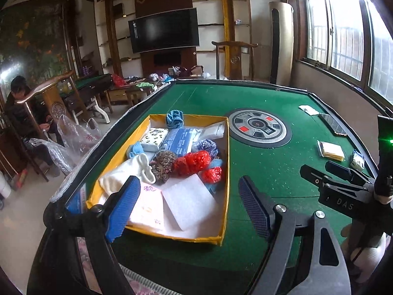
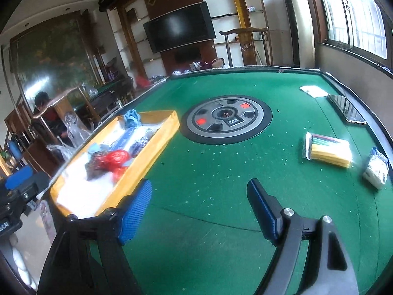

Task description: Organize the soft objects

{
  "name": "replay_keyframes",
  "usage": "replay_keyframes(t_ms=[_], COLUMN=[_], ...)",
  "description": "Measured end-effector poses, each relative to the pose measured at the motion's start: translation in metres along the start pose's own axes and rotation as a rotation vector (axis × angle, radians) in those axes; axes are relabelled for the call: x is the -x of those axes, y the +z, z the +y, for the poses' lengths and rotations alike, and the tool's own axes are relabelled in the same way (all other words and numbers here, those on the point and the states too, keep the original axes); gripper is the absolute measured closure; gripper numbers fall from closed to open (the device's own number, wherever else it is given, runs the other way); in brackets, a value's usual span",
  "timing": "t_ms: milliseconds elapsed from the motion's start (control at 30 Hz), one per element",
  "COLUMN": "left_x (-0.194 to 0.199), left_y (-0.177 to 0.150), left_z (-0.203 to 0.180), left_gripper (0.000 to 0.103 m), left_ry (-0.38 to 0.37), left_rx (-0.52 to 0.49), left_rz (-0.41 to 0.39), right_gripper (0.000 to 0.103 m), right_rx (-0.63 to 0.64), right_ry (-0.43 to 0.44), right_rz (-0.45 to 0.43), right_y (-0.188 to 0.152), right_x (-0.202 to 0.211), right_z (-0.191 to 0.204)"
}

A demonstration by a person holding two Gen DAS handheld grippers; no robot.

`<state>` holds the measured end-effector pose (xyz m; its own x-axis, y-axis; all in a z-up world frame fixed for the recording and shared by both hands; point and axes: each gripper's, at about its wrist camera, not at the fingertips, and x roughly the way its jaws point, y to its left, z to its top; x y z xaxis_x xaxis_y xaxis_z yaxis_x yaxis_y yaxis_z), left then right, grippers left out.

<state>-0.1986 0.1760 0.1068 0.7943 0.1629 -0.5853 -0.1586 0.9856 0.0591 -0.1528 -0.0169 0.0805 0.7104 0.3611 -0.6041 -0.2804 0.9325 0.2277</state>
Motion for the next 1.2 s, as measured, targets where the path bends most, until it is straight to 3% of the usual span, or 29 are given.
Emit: replay_keyframes(t_ms=[600, 733, 833, 867, 933, 1033, 1200], left_x=[0.021, 0.025, 0.037, 0.040, 0.043, 0.027, 0.003], left_y=[-0.005, -0.006, -0.008, -0.010, -0.013, -0.010, -0.012], left_z=[0.010, 0.009, 0.010, 0.012, 0.014, 0.012, 0.008], left_gripper=[0.019, 0.019, 0.008, 0.000, 0.000, 0.000, 0.000], left_ry=[0.073, 0.123, 0.175, 0.169, 0.118, 0.075, 0.072], left_rx=[0.032, 0.040, 0.073, 0.085, 0.108, 0.068, 0.064], left_rz=[-0.125, -0.168, -0.261, -0.282, -0.319, -0.246, -0.155], right_gripper=[0.027, 0.027, 0.027, 0.027, 0.027, 0.027, 0.027], right_rx=[0.006, 0.012, 0.023, 0.031, 0.044, 0.074, 0.142], right_ry=[-0.007, 0.003, 0.013, 0.018, 0.025, 0.033, 0.019], right_rz=[0.008, 0.020, 0.029, 0.033, 0.039, 0.043, 0.031], right_y=[-0.007, -0.008, -0.010, -0.011, -0.012, -0.014, -0.018], right_x=[0.005, 0.000, -0.003, -0.004, -0.006, -0.007, -0.006], right_z=[0.012, 0.016, 0.019, 0.021, 0.026, 0.037, 0.057])
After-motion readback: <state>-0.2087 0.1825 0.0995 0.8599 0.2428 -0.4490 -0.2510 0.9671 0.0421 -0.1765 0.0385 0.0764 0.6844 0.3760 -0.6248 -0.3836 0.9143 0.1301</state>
